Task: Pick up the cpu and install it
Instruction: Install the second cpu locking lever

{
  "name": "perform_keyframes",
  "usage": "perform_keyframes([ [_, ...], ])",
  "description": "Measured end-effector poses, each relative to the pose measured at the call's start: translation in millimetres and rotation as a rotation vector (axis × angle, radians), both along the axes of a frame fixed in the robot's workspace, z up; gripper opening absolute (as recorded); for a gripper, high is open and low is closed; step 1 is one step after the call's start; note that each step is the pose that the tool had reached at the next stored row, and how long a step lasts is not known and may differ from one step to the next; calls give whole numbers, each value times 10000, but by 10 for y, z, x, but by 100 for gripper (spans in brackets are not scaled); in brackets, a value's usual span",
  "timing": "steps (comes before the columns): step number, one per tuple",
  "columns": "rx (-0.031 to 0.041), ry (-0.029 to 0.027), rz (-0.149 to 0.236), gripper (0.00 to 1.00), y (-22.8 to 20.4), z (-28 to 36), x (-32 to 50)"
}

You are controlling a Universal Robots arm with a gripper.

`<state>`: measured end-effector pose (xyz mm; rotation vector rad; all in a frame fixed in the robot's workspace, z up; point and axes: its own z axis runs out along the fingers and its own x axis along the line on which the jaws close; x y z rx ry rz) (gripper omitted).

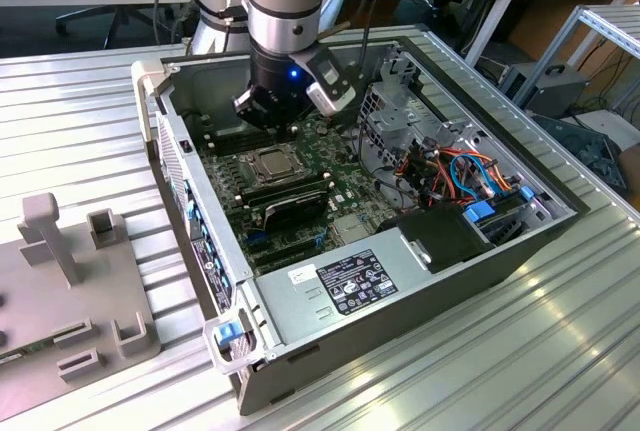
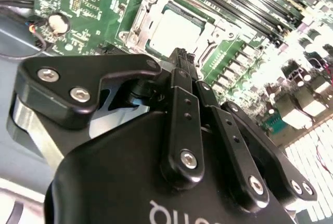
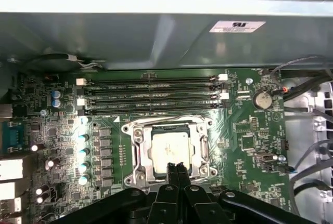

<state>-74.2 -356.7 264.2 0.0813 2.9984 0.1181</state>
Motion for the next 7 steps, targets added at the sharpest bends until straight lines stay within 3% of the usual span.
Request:
perform_keyframes([
  [7,-7,0,0,11,0,0,0],
])
